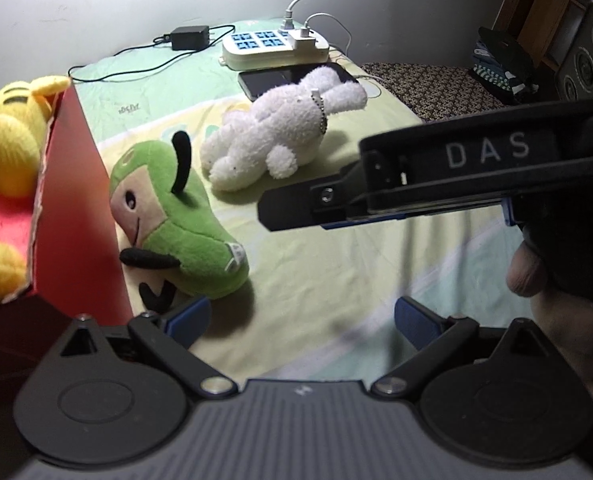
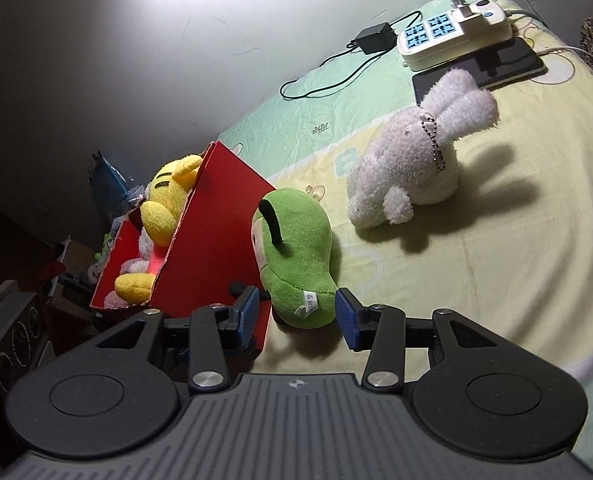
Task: Organize objects
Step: 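Close the right tool on the green bean plush and lift it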
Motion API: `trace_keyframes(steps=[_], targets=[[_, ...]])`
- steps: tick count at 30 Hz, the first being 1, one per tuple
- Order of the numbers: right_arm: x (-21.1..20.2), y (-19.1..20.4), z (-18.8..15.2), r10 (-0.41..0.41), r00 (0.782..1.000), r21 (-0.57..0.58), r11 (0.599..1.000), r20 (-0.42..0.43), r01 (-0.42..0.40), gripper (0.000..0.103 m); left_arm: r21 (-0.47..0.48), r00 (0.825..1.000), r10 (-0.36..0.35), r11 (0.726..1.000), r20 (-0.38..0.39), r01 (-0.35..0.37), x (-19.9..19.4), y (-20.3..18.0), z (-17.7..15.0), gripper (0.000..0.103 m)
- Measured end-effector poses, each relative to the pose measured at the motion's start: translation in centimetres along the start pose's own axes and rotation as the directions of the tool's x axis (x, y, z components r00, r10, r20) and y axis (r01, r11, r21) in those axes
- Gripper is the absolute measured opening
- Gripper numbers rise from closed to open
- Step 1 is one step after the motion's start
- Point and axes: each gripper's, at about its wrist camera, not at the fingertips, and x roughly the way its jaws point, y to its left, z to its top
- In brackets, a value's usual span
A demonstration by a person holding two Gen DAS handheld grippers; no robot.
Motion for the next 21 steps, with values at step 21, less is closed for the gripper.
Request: trace_keyframes(steps=[21], targets=[[8.6, -0.7, 5.5, 0.084, 0.956, -0.109, 0.987, -0.282, -0.119, 0.056, -0.088, 0.995, 0.075, 0.993, -0.061, -0.080, 4.1, 2.7, 2.2, 0.095]])
